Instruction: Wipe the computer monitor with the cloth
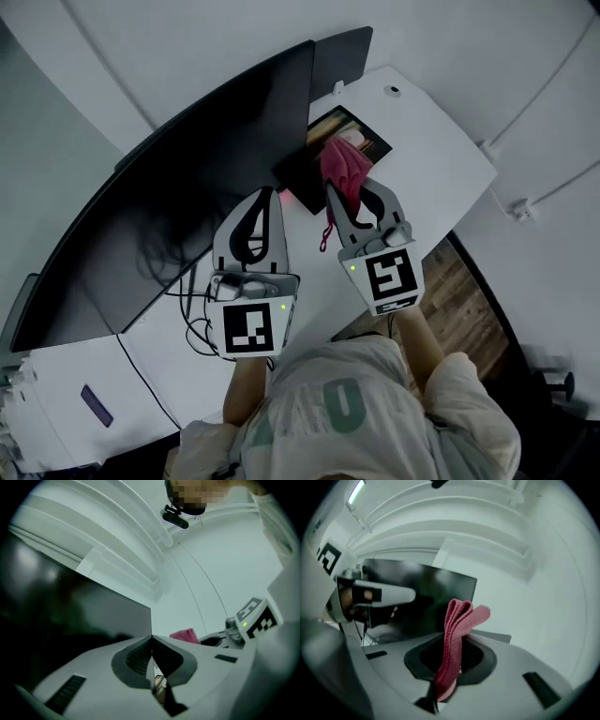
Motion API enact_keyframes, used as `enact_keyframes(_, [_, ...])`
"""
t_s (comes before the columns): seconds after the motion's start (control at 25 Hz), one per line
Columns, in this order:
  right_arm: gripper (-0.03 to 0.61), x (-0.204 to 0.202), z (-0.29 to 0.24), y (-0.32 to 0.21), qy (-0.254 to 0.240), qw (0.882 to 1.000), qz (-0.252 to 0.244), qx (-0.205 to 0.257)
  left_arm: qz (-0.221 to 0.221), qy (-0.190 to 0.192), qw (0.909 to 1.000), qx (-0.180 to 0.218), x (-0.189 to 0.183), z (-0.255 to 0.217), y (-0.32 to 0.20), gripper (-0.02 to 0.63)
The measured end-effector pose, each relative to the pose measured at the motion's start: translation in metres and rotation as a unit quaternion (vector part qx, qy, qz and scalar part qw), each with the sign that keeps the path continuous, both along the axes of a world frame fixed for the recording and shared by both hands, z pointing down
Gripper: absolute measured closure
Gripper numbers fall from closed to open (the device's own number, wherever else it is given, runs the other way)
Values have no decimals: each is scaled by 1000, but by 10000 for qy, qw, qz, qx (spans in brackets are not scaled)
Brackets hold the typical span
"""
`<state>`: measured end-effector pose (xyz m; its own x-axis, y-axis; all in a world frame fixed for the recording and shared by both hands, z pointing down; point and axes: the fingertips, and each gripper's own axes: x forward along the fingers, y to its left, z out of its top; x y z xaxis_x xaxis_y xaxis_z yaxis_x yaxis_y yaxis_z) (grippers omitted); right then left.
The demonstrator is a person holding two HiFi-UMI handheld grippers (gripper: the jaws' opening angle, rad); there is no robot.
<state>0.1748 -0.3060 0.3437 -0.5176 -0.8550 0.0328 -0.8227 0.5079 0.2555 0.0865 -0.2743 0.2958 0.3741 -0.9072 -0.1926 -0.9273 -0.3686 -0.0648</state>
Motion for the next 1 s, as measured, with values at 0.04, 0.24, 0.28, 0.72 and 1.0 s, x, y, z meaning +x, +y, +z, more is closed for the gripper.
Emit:
enact_keyframes(0.04, [523,0,-13,13,-244,9996,22,124,-24,-29,10000,14,0,-2,6,600])
enact_keyframes(0.24, [523,15,-46,66,-774,9941,464,599,-59,-204,9997,96,12,-10,38,600])
enact_keyframes(0.28, [523,17,-48,73,-751,9935,537,672,-59,-210,9997,101,15,-11,44,600])
enact_keyframes(0.72, [523,14,-56,115,-994,9921,335,692,-134,-431,9988,215,24,-24,90,598])
enact_keyframes(1.0, [523,11,-60,131,-1006,9918,329,715,-125,-281,9992,251,20,-28,103,598])
